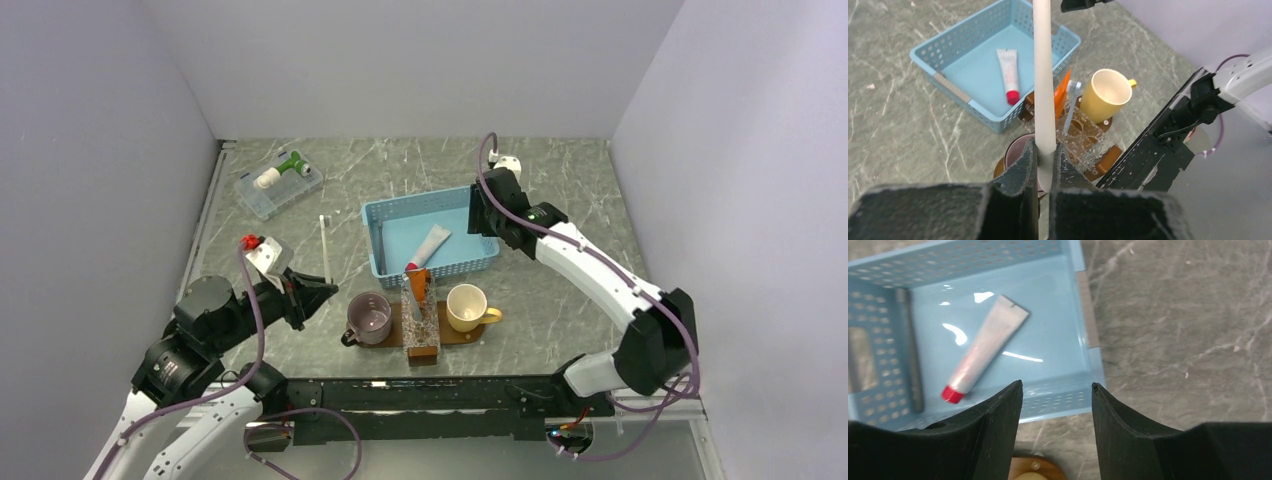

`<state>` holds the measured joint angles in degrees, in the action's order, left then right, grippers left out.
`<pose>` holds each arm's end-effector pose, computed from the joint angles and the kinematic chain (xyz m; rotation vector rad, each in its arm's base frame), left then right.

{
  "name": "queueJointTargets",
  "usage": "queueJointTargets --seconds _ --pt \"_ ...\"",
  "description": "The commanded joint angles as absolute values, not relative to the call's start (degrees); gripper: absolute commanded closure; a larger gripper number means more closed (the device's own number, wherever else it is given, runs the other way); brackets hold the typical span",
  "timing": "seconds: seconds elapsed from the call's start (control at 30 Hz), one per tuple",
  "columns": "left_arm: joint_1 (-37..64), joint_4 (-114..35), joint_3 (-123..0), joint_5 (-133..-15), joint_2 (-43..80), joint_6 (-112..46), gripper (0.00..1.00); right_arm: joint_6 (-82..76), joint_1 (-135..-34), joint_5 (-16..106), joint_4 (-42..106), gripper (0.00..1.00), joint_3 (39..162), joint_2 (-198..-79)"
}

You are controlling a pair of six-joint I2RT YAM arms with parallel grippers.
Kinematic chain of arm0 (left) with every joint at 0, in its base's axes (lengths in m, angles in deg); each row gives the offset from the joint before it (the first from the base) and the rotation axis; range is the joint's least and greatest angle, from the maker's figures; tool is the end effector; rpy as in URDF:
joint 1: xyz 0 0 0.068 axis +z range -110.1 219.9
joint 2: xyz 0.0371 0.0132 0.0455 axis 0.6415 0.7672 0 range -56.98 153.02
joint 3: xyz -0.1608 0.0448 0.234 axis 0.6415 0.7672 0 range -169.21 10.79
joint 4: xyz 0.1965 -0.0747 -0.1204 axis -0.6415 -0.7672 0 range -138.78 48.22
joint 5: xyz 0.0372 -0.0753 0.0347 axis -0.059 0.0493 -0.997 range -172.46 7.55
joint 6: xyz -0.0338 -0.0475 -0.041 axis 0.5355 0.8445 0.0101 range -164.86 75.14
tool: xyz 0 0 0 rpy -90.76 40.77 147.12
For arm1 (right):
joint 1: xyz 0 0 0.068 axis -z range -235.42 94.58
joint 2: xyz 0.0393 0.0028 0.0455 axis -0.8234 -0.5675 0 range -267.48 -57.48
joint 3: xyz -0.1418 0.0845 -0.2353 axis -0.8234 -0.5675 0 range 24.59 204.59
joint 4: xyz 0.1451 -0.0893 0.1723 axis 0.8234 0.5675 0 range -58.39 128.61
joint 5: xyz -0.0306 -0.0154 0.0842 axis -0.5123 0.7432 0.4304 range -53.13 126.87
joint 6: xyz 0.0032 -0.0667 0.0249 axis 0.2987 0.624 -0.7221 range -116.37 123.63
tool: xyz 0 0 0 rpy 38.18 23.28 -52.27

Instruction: Prepare toiletry sets of a toothbrush and toothpaste on the tray

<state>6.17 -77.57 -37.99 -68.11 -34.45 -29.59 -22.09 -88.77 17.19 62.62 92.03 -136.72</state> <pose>0.0467 -0.0487 0.3518 0.4775 1.7439 -0.8367 0.2570 0.1455 0.3127 0.0206 2.2690 0.1456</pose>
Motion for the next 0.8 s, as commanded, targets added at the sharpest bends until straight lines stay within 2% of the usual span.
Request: queueJointTargets --seconds 0.0,0.57,0.77 --pt "6.0 -78.0 -36.0 -71.0 -36.0 -31.3 1.00 -20.3 -86.5 15.7 63.4 0.44 94.5 -140.3" --pt "6.0 -78.4 -33.8 -68.8 -36.6 -31.4 1.00 -20.8 -78.8 23.2 60.0 0.45 99.4 -154.1" --pt "6.0 -78.3 -33.5 -68.4 -37.0 -31.4 1.00 -20.5 -76.8 25.9 59.4 0.48 100.9 -157.1"
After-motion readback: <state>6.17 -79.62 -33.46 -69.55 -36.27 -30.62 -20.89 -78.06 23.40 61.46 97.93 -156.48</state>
